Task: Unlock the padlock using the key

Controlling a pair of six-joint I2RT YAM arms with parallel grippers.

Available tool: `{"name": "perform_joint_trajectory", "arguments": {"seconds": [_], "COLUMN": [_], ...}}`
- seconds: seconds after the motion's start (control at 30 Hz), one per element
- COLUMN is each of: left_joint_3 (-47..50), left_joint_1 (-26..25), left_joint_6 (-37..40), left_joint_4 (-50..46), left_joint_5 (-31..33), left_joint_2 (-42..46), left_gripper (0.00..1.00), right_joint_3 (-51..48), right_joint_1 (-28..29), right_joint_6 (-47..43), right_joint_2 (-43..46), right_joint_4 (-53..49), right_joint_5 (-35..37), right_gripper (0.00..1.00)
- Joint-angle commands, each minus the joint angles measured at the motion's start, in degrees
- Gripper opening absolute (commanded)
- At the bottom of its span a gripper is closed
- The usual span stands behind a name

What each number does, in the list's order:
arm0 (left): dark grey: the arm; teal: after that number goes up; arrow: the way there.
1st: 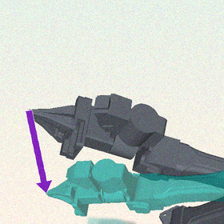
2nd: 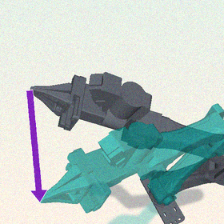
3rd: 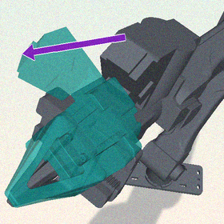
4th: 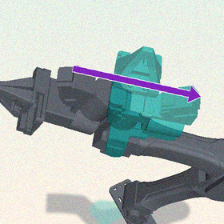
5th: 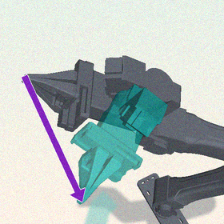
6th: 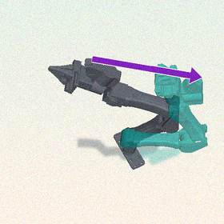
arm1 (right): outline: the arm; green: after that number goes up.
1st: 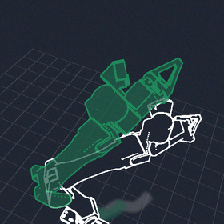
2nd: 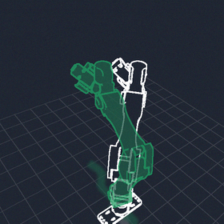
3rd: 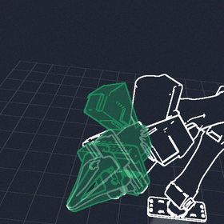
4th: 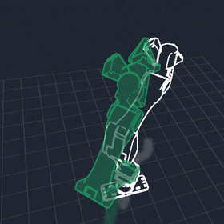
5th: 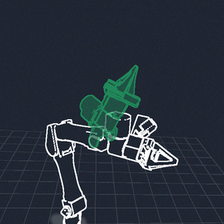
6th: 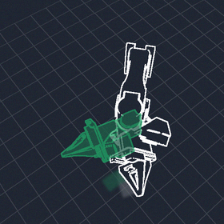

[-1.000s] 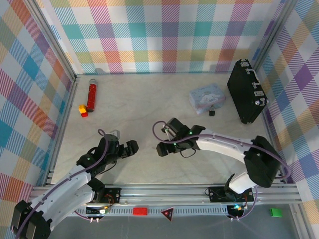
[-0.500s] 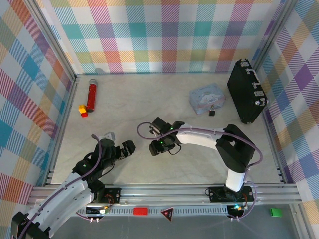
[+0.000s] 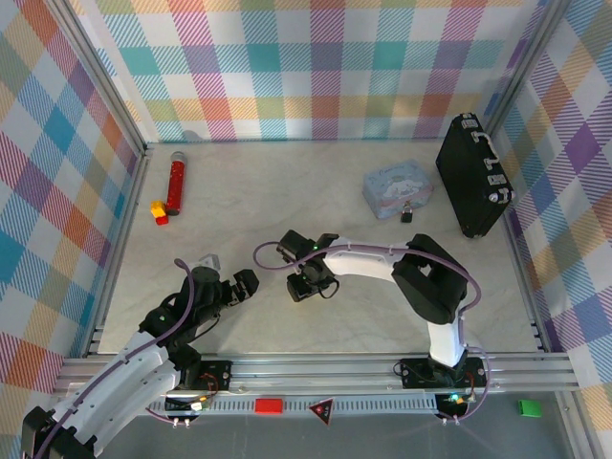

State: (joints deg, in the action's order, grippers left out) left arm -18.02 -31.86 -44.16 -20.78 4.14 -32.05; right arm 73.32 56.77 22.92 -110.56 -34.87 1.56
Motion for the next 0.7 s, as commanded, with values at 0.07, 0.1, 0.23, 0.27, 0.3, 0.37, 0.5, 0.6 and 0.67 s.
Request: {"name": "perform_joint_trajectory", "arguments": {"seconds": [0.07,0.1,0.23,0.27,0.3,0.37,0.5,0.6,0.67], "left_joint_3": [1.0,1.0,1.0,1.0,1.0,1.0,0.9,0.9,0.9], "left_joint_1": [-0.6,-0.6,-0.6,-0.6,-0.6,-0.6,-0.6,-0.6,-0.5], "left_joint_6": [-0.7,-0.7,-0.8,-0.8,-0.8,-0.8,-1.0,-1.6,-1.9], "left_joint_4": [0.1,0.1,-0.3,-0.4,-0.4,-0.5,-0.3,-0.1,0.0], "left_joint_5": [0.8,0.8,0.8,0.8,0.9,1.0,1.2,1.1,0.9], "left_joint_2": [0.9,1.0,1.2,1.3,1.3,1.4,1.3,1.3,1.2], "left_gripper": [1.00,1.00,1.00,1.00,1.00,1.00,1.00,1.00,1.00], "right_joint_3": [2.3,2.6,2.7,2.6,2.6,2.6,2.3,0.3,-1.4], "right_joint_1": [0.5,0.5,0.6,0.6,0.6,0.7,1.0,1.0,1.0], "right_joint_6": [-0.9,-0.9,-0.9,-1.1,-1.2,-1.5,-1.3,-0.5,0.0], "right_joint_2": [-2.6,-3.0,-3.7,-3.6,-3.6,-3.4,-2.4,-0.1,1.8], "right_joint_4": [-1.2,-1.2,-1.2,-0.9,-0.7,-0.3,0.8,3.7,6.1], "right_joint_5": [2.1,2.1,2.7,2.6,2.4,2.2,2.2,1.8,1.4], "right_gripper": [0.38,0.36,0.27,0.24,0.22,0.18,0.10,0.05,0.02]}}
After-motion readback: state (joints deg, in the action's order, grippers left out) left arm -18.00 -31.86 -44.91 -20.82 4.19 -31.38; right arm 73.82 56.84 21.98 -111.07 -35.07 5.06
